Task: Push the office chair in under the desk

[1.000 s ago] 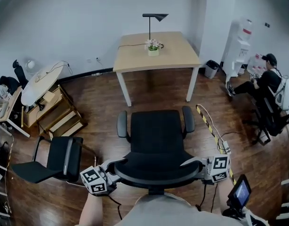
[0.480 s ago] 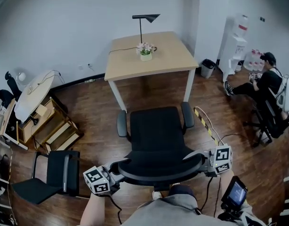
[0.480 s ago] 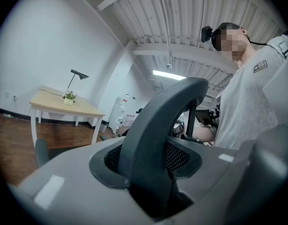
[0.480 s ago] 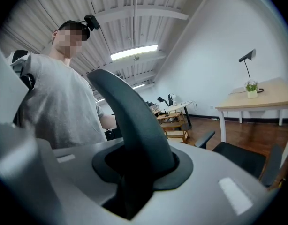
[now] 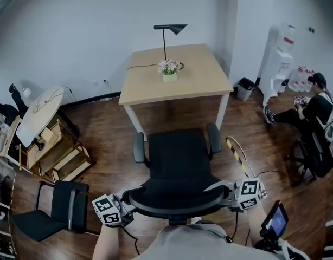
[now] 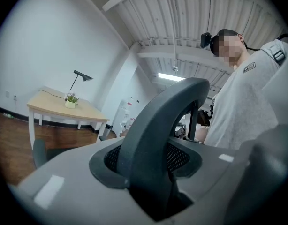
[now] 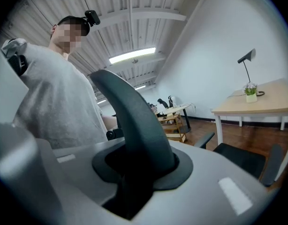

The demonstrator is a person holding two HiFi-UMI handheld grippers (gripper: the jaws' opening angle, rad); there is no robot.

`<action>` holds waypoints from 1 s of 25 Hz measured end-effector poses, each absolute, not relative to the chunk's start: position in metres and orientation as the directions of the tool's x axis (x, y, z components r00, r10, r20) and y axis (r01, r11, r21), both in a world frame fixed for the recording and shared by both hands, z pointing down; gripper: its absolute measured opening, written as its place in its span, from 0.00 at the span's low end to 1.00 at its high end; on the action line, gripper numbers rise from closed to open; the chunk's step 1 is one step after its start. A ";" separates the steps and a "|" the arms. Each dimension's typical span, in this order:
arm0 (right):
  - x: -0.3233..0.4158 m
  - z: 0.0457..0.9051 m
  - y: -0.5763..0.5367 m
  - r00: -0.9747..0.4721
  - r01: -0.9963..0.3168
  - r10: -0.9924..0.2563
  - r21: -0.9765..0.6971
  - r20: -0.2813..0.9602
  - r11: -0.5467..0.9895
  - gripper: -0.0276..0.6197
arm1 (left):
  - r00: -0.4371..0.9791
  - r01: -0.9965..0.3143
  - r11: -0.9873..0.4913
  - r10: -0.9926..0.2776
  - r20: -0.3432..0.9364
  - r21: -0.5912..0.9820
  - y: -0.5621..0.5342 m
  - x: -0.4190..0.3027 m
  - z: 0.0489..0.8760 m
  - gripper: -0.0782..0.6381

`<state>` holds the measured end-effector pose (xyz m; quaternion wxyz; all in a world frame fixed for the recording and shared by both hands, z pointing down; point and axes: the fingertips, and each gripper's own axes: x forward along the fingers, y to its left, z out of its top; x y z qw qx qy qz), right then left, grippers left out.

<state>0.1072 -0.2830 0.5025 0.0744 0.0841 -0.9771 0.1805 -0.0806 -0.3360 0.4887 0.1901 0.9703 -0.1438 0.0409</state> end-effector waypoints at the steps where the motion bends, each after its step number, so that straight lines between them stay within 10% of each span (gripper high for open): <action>1: 0.110 0.502 -0.291 -0.975 -0.188 -0.135 -0.338 0.175 0.922 0.23 | 0.954 -0.298 -0.886 -0.268 0.134 0.355 -0.344 -0.078 0.489 0.38; 25: 0.160 0.499 -0.508 -0.979 -0.156 -0.100 -0.341 0.175 0.927 0.23 | 0.953 -0.302 -0.885 -0.275 0.125 0.355 -0.554 -0.028 0.485 0.37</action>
